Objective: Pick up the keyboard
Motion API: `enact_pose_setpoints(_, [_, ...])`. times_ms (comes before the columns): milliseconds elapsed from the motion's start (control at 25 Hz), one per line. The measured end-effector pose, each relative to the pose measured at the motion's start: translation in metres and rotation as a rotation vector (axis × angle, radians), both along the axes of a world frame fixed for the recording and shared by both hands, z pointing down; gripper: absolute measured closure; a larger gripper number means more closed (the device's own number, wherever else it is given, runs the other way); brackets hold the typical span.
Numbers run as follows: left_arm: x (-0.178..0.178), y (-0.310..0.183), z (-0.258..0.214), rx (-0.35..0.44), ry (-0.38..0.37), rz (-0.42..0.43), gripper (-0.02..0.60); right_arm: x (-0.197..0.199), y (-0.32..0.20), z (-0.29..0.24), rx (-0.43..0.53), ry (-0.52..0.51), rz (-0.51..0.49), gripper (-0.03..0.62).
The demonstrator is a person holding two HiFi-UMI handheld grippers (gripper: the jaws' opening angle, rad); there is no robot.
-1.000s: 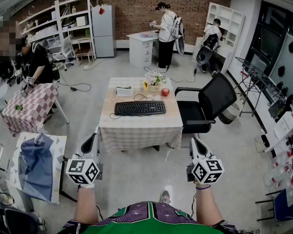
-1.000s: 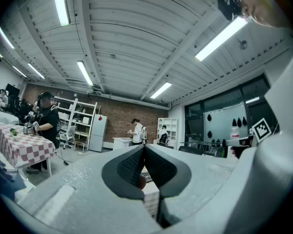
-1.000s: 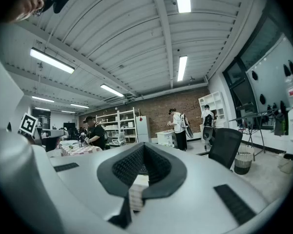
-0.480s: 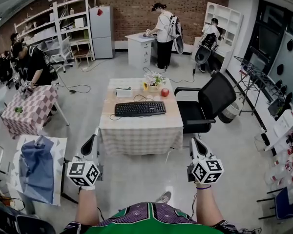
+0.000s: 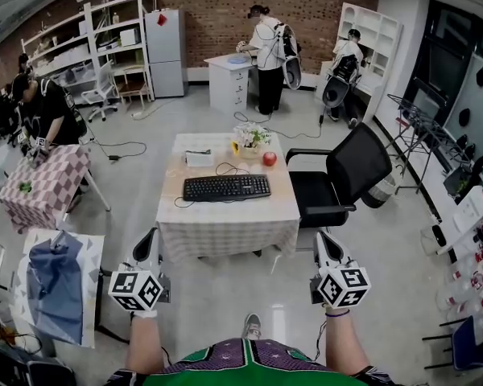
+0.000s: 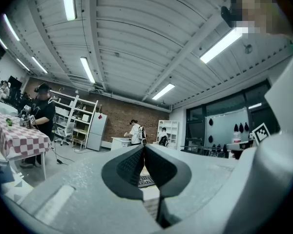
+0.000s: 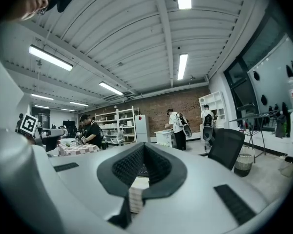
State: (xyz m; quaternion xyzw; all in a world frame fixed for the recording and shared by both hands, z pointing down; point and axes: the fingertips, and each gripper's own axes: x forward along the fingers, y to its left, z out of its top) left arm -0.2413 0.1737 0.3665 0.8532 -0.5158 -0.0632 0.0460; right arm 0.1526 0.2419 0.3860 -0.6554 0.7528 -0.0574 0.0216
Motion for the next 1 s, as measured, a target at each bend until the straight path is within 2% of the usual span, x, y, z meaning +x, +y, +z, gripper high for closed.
enact_pose_setpoints(240, [0.031,-0.057,0.000,-0.050,0.050,0.015,0.563,0.026,-0.072,-0.012,0.019,-0.025,-0.062,0.594])
enact_pose_setpoints(600, [0.075,-0.108,-0.010,-0.043,0.005,-0.052,0.563,0.069,-0.151,-0.008,0.026,-0.068,-0.138,0.594])
enact_pose_setpoints(1000, [0.087,-0.150,0.006,-0.083,-0.077,-0.109,0.563,0.086,-0.206,0.024,-0.025,-0.126,-0.175,0.594])
